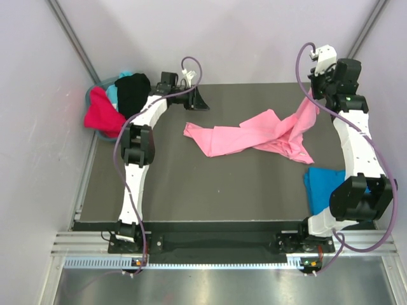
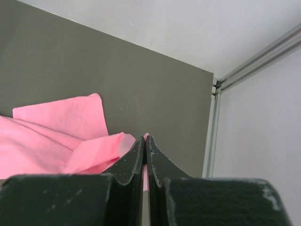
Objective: Fold and stack the t-shirts
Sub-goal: Flatten the tshirt out
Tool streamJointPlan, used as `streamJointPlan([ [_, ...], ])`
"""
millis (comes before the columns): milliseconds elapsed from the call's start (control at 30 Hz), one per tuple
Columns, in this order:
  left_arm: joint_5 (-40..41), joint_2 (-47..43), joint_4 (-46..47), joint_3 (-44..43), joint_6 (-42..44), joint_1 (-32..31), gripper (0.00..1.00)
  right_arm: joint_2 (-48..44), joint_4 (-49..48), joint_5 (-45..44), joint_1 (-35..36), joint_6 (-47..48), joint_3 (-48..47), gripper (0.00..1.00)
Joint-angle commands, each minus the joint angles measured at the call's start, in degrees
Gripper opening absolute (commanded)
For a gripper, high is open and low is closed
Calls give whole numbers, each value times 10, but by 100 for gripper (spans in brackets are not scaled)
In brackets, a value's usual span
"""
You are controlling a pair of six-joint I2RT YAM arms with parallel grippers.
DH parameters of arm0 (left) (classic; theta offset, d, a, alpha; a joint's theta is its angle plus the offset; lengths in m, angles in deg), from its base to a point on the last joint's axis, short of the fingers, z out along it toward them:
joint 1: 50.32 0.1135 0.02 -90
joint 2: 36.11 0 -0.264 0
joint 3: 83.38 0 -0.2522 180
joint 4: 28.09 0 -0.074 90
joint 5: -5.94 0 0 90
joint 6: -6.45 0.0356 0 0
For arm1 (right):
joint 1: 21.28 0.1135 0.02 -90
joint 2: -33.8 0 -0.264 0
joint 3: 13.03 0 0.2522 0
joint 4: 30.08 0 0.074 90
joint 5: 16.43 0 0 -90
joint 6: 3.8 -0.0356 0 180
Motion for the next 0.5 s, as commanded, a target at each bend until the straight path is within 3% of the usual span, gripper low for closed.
streamJointPlan([
  [0, -21, 18, 12, 7, -14, -4, 41, -13, -15, 4, 2, -1, -18, 0],
  [467, -26, 68, 10, 16, -16, -15, 43, -6, -9, 2, 2, 3, -17, 0],
])
